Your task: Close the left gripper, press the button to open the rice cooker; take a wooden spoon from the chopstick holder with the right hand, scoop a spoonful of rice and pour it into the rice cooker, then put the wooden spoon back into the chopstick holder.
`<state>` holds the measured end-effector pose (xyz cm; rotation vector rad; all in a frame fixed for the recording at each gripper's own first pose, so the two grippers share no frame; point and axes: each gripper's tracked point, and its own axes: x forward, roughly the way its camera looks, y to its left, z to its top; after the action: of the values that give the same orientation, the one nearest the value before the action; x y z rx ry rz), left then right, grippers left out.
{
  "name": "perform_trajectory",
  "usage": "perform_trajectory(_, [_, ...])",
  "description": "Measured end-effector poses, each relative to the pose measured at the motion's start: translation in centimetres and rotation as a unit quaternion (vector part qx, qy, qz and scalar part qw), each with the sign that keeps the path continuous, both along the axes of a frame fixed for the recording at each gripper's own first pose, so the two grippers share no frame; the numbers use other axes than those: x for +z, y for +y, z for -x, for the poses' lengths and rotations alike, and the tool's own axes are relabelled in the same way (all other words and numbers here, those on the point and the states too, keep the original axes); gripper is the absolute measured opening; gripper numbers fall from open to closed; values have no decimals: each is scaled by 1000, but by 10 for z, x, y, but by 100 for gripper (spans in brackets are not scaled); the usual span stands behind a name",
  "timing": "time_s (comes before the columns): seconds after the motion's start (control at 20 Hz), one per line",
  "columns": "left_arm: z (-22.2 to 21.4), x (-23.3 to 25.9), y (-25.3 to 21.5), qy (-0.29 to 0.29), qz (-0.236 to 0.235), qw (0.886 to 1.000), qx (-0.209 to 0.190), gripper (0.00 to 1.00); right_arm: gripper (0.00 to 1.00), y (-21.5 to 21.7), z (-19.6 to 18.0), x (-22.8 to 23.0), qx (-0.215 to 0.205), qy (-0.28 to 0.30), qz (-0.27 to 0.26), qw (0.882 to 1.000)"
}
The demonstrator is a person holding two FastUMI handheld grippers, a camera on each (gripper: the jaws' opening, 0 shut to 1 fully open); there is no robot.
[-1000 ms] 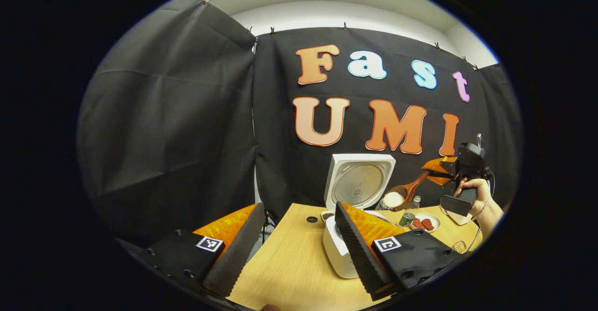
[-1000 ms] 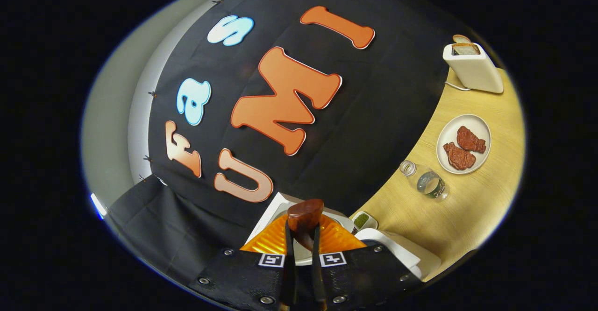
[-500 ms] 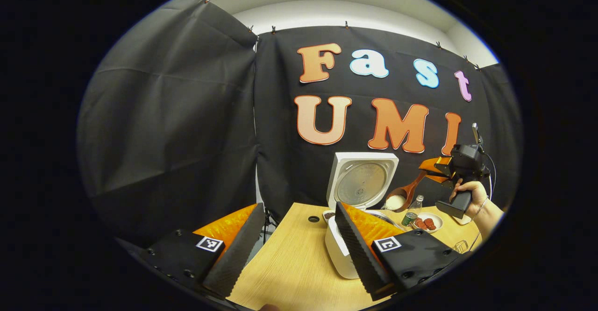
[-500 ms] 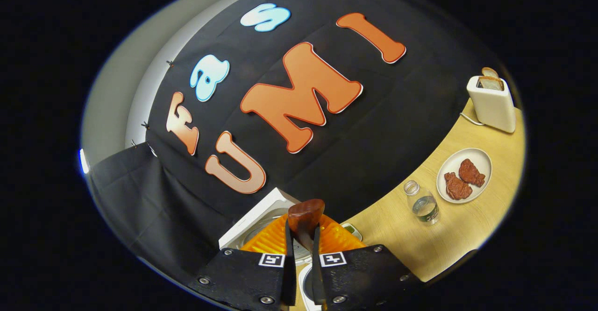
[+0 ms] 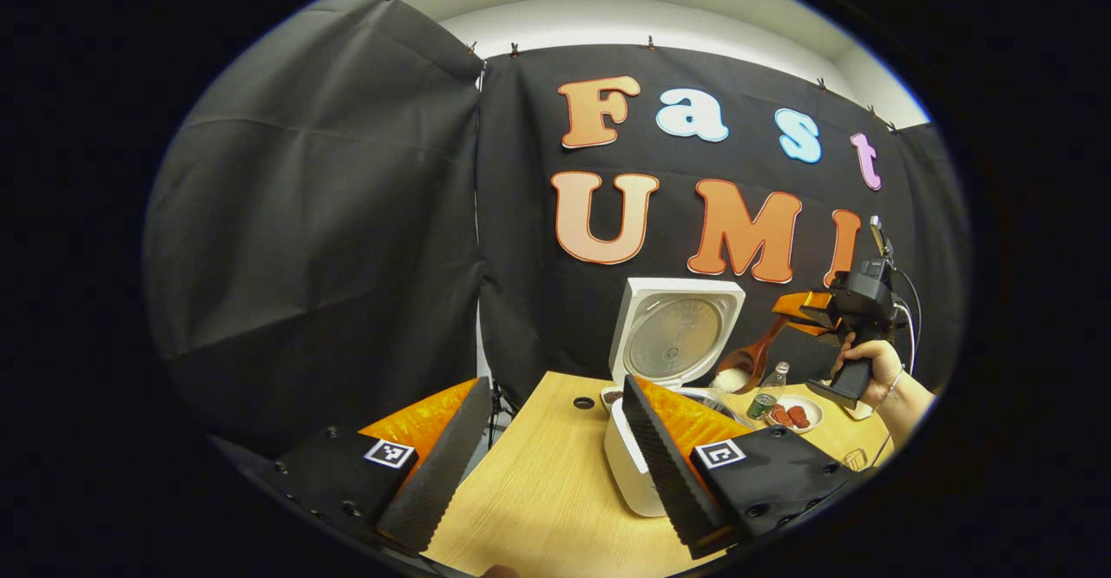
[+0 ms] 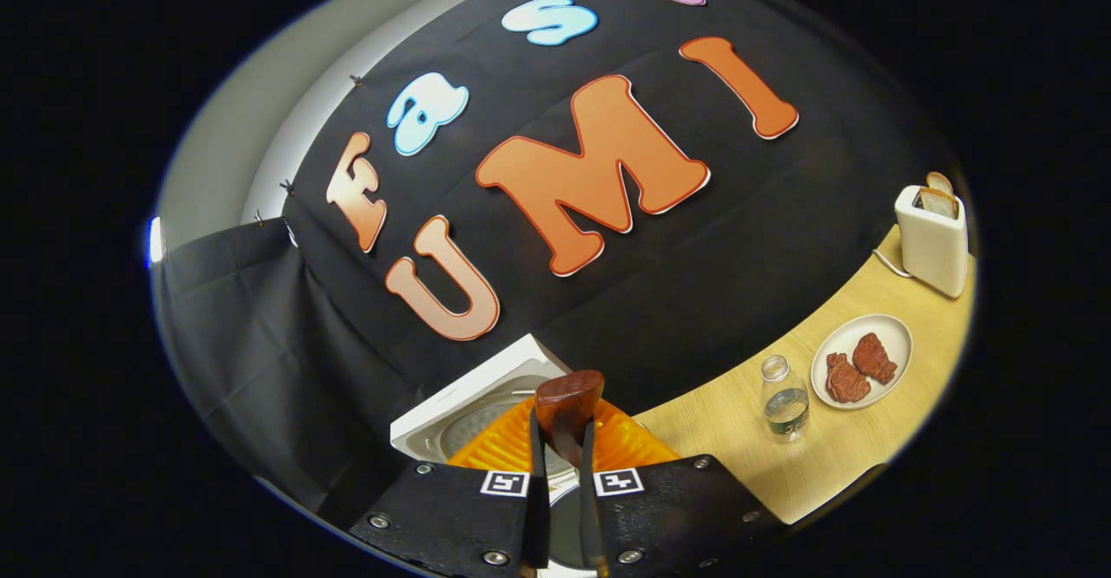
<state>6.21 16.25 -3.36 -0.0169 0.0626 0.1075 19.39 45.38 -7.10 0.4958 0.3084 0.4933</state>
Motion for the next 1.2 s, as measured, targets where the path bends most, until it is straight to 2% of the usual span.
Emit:
perform_trajectory(0.35, [0, -2, 0, 1, 3, 1000, -2, 100, 13, 6, 14, 16, 16, -60, 57, 996])
perform_trajectory(0.7, [3, -5, 1, 2, 4, 1000, -1, 100, 13, 25, 33, 24, 54, -116, 112, 985])
perform_trajectory(1.2, [10, -10, 11, 3, 7, 1000, 9, 100, 13, 58, 65, 22, 122, -187, 193, 955])
